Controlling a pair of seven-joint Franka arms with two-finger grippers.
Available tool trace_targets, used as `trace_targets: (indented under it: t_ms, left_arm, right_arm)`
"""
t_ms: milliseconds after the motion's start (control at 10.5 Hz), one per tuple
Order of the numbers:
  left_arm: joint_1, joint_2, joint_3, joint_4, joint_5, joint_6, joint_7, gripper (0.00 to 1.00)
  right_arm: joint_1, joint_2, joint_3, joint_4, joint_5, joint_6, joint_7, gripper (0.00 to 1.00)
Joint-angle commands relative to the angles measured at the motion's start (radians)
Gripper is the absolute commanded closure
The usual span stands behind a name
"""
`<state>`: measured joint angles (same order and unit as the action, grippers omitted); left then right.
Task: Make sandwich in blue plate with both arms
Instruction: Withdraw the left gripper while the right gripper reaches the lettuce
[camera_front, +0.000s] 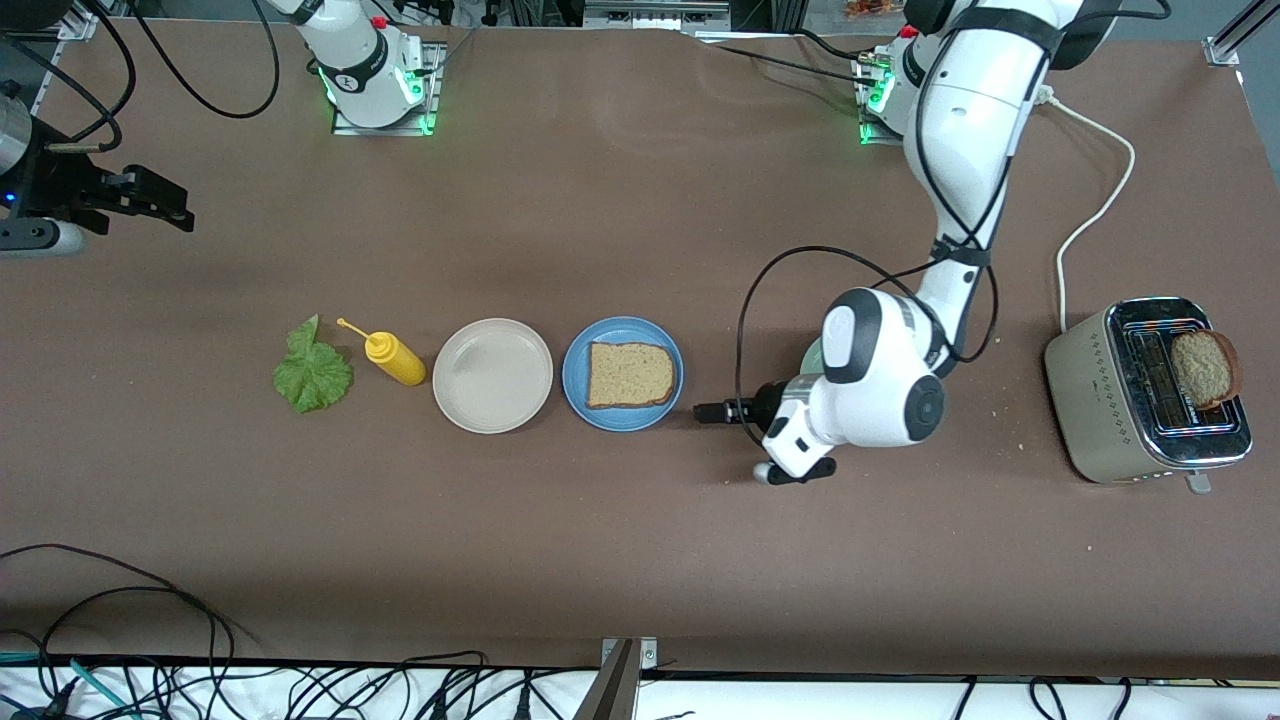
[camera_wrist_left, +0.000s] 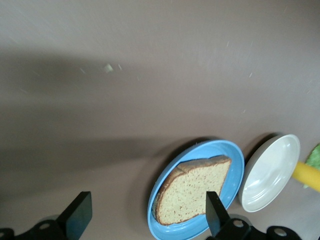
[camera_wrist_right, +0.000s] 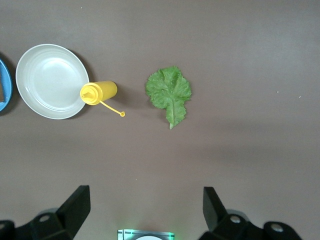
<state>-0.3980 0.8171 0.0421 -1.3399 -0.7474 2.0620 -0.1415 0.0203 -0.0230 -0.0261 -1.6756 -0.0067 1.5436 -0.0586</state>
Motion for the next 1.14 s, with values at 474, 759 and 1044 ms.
trace_targets:
  t_ms: [474,759,1044]
  left_arm:
    - [0.221,-0.510,-0.001,-0.246,0.486,-0.164,0.020,0.00]
    - [0.251,-0.666,-0.001,-0.248,0.653,-0.345,0.016,0.00]
    - [0.270,-0.785,-0.001,-0.249,0.752,-0.468,0.014,0.00]
  right_arm:
    - [-0.011,0.268,-0.003,0.005,-0.082,0.041,-0.021,0.00]
    - [-0.019,0.398,-0.003,-0.033,-0.082,0.162,-0.062,0.00]
    - [-0.023,0.442,-0.005,-0.178,-0.082,0.399,-0.061,0.00]
